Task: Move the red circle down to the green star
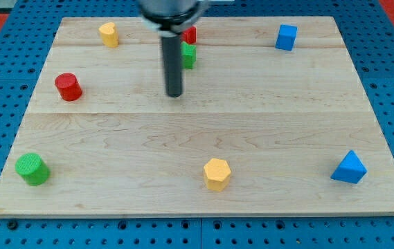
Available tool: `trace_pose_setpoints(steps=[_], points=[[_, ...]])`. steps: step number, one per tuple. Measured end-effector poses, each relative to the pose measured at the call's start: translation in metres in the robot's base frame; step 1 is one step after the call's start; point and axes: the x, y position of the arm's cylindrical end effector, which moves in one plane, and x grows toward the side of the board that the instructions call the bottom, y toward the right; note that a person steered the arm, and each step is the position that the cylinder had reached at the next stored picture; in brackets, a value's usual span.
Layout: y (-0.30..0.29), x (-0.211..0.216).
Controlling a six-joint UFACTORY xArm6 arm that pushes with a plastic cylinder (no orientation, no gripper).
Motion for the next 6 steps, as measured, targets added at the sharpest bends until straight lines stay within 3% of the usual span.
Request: trace_pose_setpoints(steps=[1, 2, 3, 5, 6], points=[[-0.039, 0.032], [-0.164, 0.051], [-0.235, 0.048], [-0.198, -0.013], [-0.121, -0.026]])
